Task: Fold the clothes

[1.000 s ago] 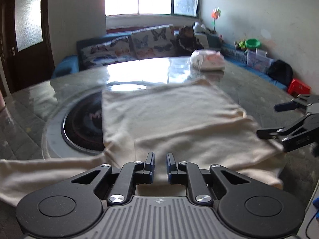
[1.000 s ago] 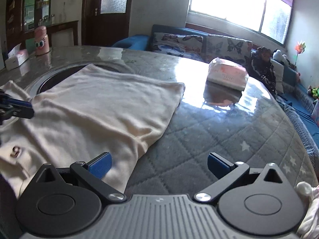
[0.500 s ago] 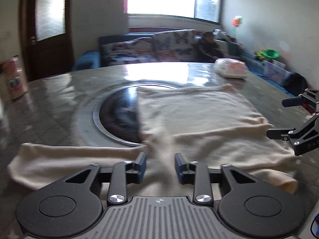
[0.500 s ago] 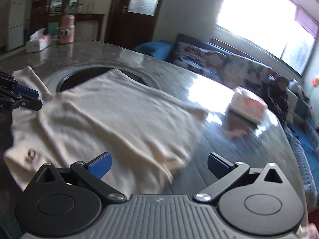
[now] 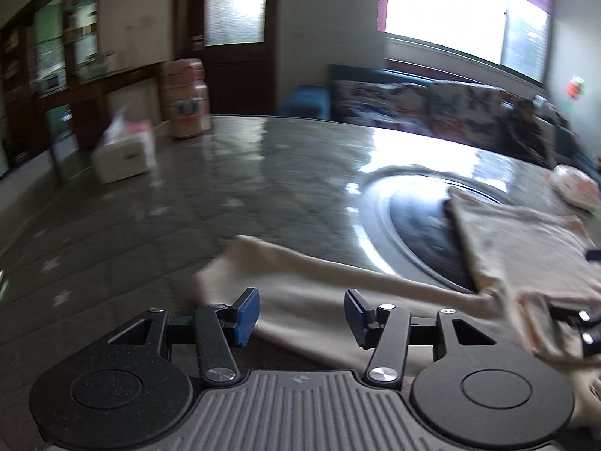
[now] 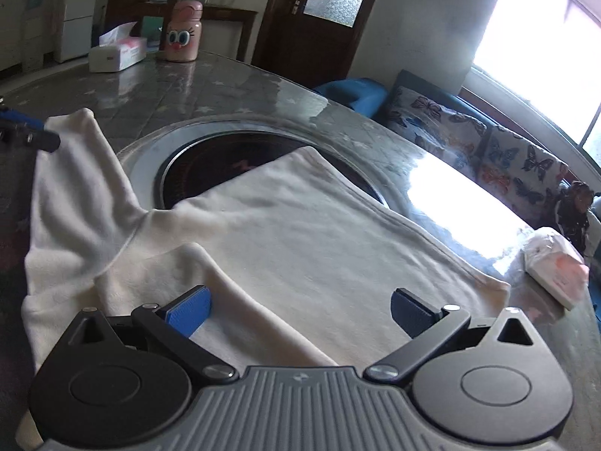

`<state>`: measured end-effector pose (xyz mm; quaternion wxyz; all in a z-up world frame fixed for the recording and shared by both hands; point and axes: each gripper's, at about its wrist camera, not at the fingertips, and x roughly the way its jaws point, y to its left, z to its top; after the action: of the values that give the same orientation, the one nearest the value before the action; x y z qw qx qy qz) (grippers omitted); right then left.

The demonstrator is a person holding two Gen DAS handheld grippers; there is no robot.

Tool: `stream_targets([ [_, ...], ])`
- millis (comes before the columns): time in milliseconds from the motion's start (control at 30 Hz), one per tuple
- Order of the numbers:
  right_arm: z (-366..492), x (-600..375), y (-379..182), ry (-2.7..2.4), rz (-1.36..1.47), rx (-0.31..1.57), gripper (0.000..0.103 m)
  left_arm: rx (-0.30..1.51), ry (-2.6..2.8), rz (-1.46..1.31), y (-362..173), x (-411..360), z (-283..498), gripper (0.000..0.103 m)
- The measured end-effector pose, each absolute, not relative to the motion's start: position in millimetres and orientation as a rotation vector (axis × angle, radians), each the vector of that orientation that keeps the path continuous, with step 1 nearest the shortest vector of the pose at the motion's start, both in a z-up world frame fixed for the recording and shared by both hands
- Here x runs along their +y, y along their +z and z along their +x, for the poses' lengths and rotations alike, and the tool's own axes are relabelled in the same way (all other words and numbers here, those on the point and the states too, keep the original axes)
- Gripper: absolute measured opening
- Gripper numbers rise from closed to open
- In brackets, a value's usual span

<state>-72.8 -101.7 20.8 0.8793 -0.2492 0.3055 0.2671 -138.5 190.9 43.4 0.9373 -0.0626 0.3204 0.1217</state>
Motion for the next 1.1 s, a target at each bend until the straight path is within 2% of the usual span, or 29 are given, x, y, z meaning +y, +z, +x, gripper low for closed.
stream_targets([
  [167, -83, -103, 31, 0.586, -0.488, 0.616, 0.103, 0.639, 0.369, -0.113, 41, 209, -137, 0.065],
  [400, -97, -93, 21, 0.612, -0.518, 0.61, 0.103, 0.671, 0.449, -0.191, 31, 228, -126, 0.064],
  [433, -98, -93, 23, 0.614, -0.514, 0.602, 0.103, 0.671, 0.445, -0.199, 31, 229, -126, 0.06],
  [467, -99, -93, 26, 0.615, -0.505, 0.597, 0.103, 0.673, 0.441, -0.204, 30, 229, -126, 0.051],
  [500, -98, -92, 27, 0.616, -0.495, 0.599, 0.103, 0.678, 0.437, -0.204, 29, 229, -125, 0.046],
  [600, -97, -90, 22, 0.628, -0.486, 0.631, 0.103, 0.669, 0.44, -0.195, 27, 225, -124, 0.034],
  [667, -98, -90, 19, 0.63, -0.486, 0.631, 0.103, 0.665, 0.429, -0.208, 28, 224, -125, 0.016],
  [700, -100, -93, 21, 0.625, -0.48, 0.622, 0.103, 0.663, 0.421, -0.219, 29, 224, -125, 0.013],
  [933, -110, -124, 45, 0.585, -0.409, 0.565, 0.103, 0.572, 0.331, -0.257, 58, 208, -131, 0.01],
  [1100, -118, -160, 60, 0.535, -0.334, 0.553, 0.103, 0.52, 0.148, -0.241, 92, 160, -133, 0.01],
])
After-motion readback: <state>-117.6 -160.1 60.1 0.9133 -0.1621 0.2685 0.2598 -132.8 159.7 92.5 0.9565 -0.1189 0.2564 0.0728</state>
